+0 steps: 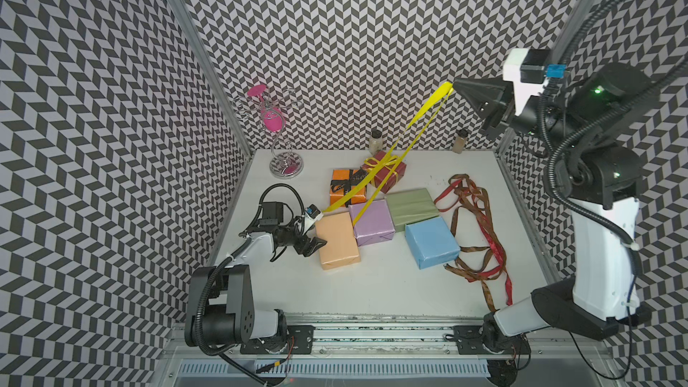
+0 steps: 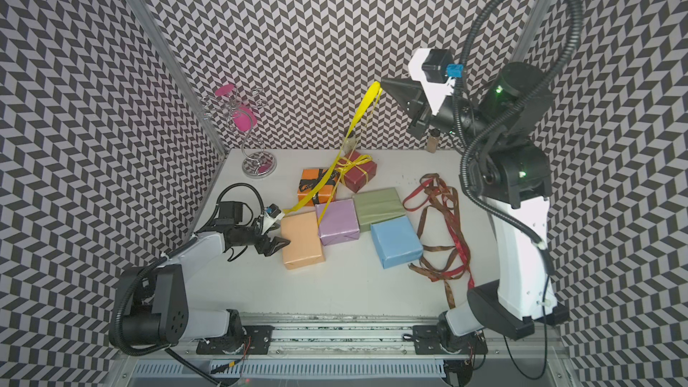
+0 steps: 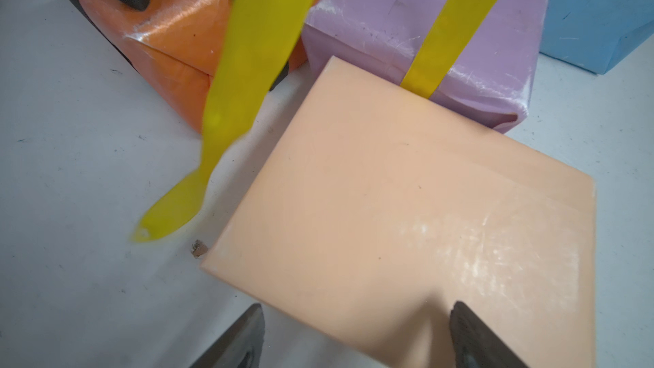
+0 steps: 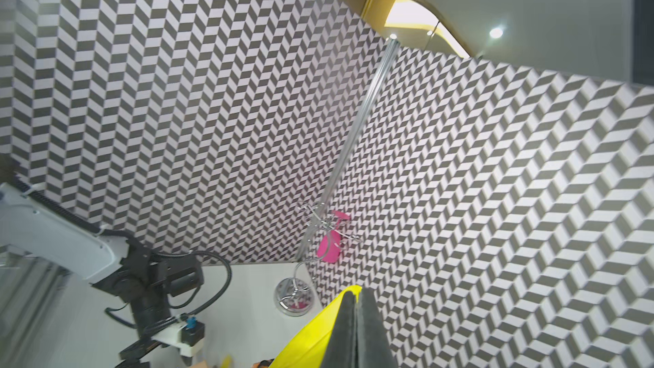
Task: Untie the ribbon bows on the gift boxes
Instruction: Pull the ribbon from the gift box.
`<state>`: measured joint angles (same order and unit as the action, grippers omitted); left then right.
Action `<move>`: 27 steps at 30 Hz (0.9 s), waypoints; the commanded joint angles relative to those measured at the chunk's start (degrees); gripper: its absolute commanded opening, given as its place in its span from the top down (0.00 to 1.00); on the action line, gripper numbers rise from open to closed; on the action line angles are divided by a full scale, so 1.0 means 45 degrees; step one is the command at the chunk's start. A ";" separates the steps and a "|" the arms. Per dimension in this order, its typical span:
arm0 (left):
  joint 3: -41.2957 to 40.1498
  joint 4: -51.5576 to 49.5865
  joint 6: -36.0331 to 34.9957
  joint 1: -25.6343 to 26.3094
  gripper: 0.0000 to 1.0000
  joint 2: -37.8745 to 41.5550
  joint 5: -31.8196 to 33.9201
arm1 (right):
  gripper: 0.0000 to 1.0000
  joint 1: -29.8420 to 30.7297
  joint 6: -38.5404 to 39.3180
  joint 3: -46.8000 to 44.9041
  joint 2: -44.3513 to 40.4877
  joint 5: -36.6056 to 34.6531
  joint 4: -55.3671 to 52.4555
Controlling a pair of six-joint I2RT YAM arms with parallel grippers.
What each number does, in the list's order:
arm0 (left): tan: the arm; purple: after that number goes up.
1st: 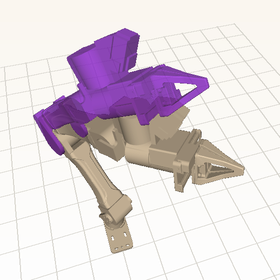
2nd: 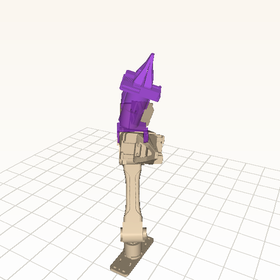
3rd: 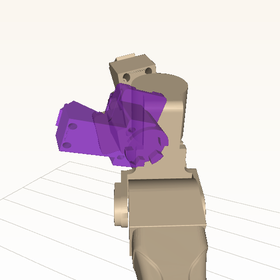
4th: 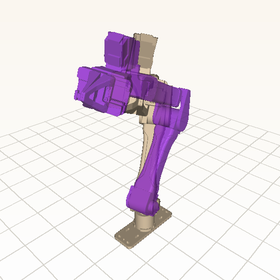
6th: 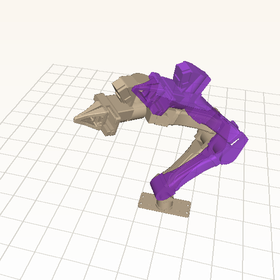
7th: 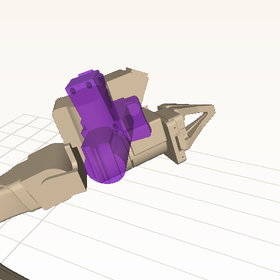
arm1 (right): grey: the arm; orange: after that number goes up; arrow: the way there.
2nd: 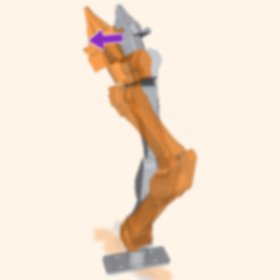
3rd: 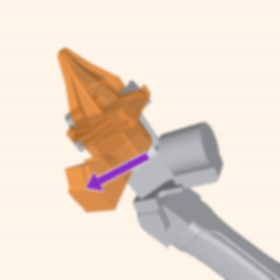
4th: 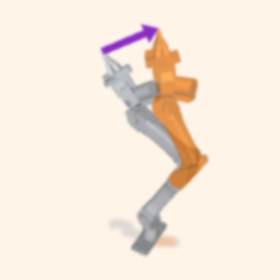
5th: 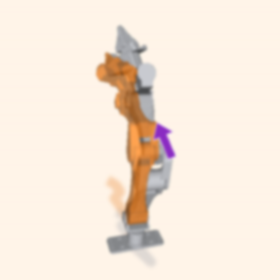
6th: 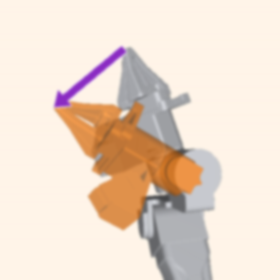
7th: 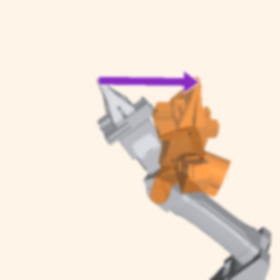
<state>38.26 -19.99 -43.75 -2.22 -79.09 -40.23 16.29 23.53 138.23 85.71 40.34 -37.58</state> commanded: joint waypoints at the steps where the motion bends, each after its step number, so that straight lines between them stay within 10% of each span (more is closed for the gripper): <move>1: 0.0148 0.0086 -0.0098 0.0083 0.18 -0.0139 0.0206 | 1.00 -0.0066 0.1268 0.0597 -0.0661 -0.2203 -0.0250; 27: 0.0136 0.0047 -0.0151 0.0083 0.18 -0.0042 0.0063 | 1.00 -0.0281 0.4718 -0.1556 -0.2773 -1.4600 0.4906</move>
<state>38.26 -19.94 -43.77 -2.22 -79.15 -40.23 15.44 41.34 131.74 75.48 -18.39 -23.05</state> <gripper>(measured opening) 0.821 0.048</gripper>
